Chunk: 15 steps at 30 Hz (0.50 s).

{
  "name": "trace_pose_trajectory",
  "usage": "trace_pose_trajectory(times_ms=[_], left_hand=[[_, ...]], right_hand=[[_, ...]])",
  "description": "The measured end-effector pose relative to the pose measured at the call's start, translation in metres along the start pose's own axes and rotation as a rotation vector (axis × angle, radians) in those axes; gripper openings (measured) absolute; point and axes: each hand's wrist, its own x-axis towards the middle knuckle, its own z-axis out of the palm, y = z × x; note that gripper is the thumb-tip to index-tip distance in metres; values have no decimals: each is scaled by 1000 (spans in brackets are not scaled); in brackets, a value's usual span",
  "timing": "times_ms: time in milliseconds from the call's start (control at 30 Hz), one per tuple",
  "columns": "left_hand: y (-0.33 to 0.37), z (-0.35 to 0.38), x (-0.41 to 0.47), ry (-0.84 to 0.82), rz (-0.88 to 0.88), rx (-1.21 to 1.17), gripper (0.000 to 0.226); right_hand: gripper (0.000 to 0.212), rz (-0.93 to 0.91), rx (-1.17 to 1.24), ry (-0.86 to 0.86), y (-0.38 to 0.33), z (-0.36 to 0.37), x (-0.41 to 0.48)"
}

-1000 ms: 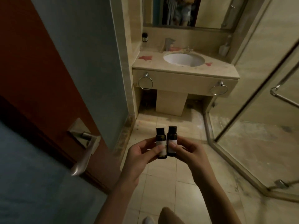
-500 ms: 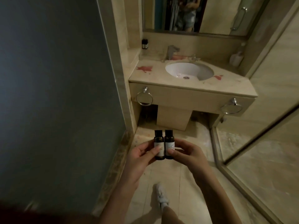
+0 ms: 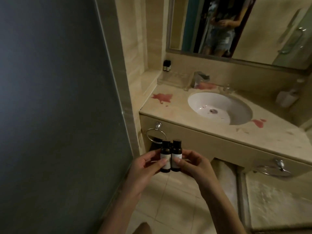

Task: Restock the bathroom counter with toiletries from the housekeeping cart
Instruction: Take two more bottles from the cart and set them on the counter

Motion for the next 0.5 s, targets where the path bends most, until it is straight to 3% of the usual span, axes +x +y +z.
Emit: trace_pose_trajectory(times_ms=[100,233,400,500], left_hand=[[4,-7,36,23,-39,29,28],[7,-12,93,32,-89,26,45],[26,-14,183,-53,-47,62,23],[50,-23,245,-59,-6,82,25]], right_hand=[[25,46,6,-30,0,2,43],[30,69,-11,-21,-1,-1,98],[32,74,5,53,-13,-9,177],[32,53,0,66,-37,-4,235]])
